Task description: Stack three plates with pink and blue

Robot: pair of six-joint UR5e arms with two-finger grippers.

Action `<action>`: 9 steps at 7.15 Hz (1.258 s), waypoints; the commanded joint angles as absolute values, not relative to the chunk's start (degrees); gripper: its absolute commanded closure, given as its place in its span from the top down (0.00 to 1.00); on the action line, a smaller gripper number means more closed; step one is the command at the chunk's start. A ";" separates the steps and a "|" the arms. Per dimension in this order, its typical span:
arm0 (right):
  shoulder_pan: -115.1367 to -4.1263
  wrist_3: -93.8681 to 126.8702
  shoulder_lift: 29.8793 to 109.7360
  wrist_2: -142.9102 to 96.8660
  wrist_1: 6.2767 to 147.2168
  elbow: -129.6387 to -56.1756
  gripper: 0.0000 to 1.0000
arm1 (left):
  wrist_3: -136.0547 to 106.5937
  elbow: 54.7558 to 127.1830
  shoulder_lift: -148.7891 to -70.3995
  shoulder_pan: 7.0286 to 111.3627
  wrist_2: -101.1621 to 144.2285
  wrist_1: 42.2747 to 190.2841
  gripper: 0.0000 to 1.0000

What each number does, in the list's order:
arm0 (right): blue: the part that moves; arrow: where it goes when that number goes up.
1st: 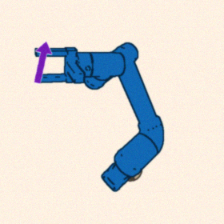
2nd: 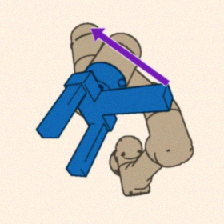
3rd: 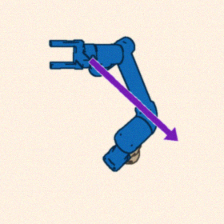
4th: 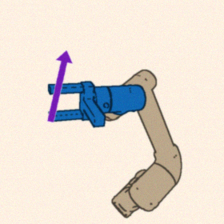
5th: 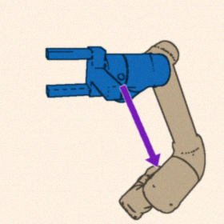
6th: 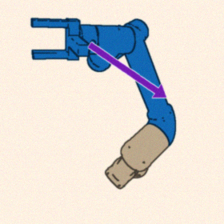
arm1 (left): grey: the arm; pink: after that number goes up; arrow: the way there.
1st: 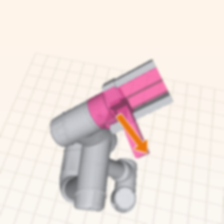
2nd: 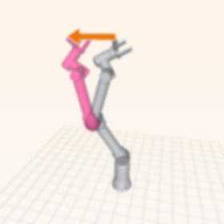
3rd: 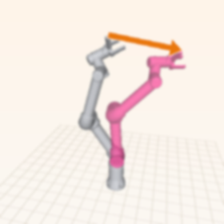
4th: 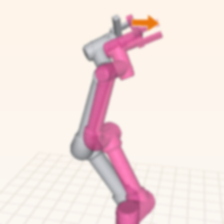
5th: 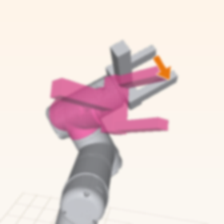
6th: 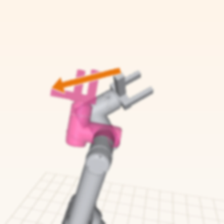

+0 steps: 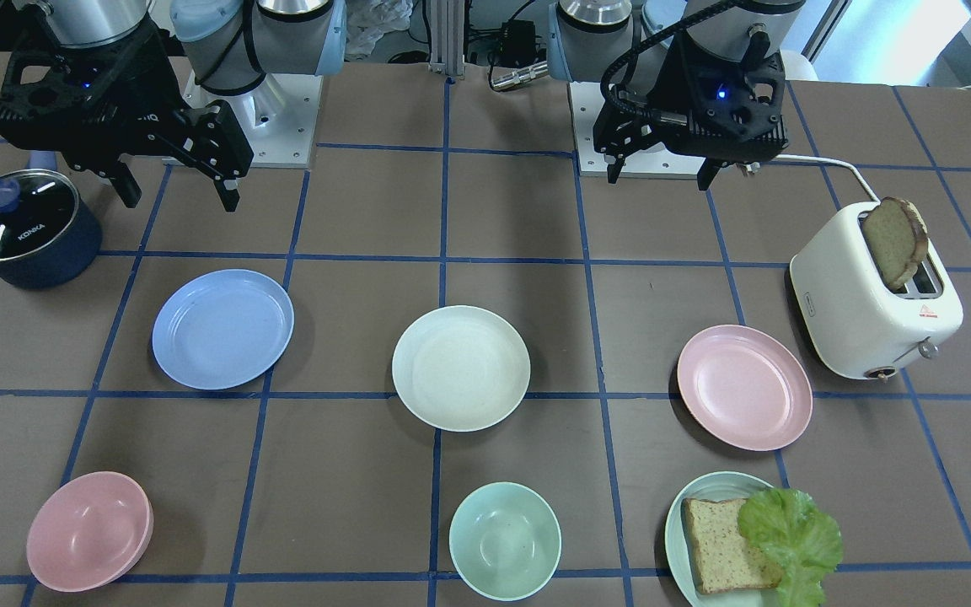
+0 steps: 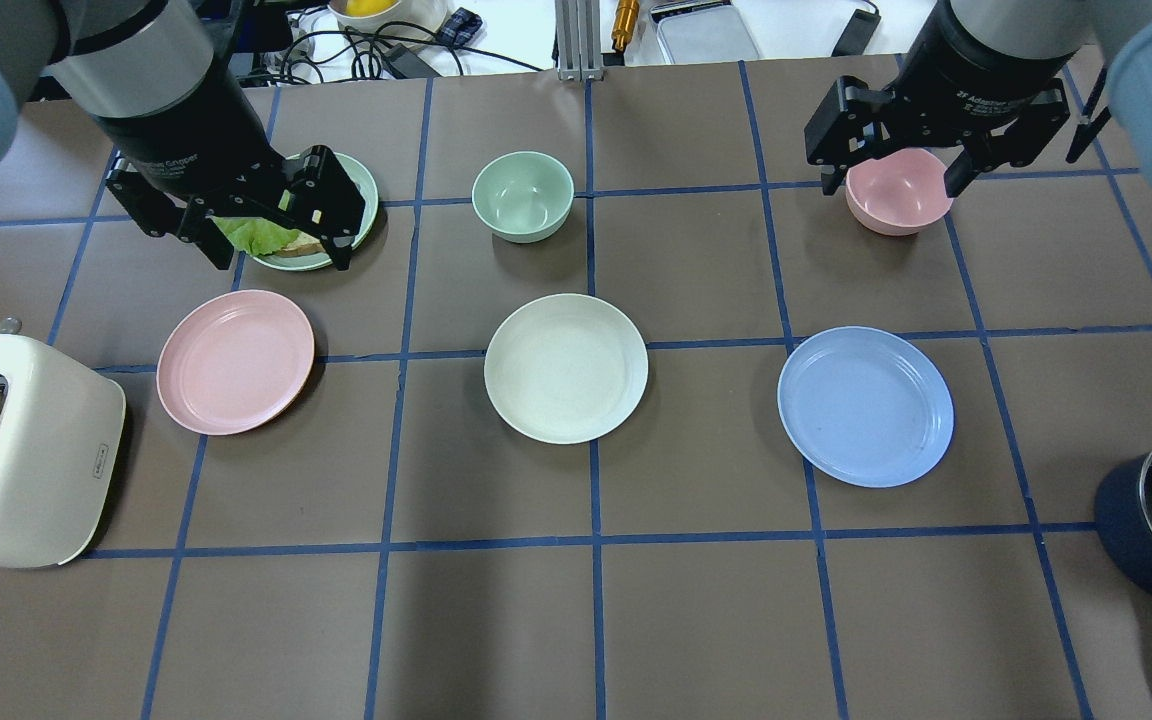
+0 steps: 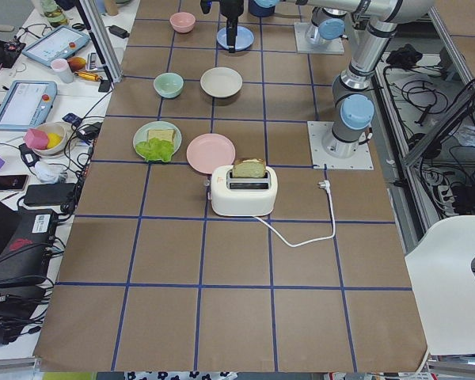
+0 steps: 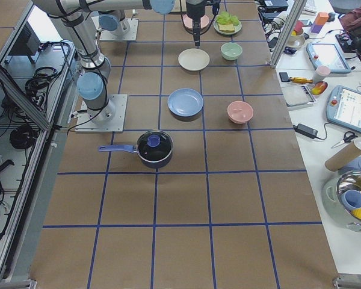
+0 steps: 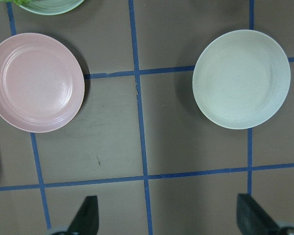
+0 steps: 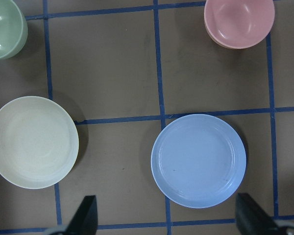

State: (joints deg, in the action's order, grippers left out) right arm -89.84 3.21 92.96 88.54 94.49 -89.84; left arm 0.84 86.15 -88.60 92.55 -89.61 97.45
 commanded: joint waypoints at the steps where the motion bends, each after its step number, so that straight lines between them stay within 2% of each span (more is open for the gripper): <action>1: -89.65 3.25 92.81 88.68 94.22 -89.82 1.00 | 0.97 85.96 -88.59 92.29 -89.82 97.64 1.00; 9: -88.95 3.08 92.38 88.77 92.11 -90.00 1.00 | 1.41 86.13 -88.51 91.84 -89.82 97.65 1.00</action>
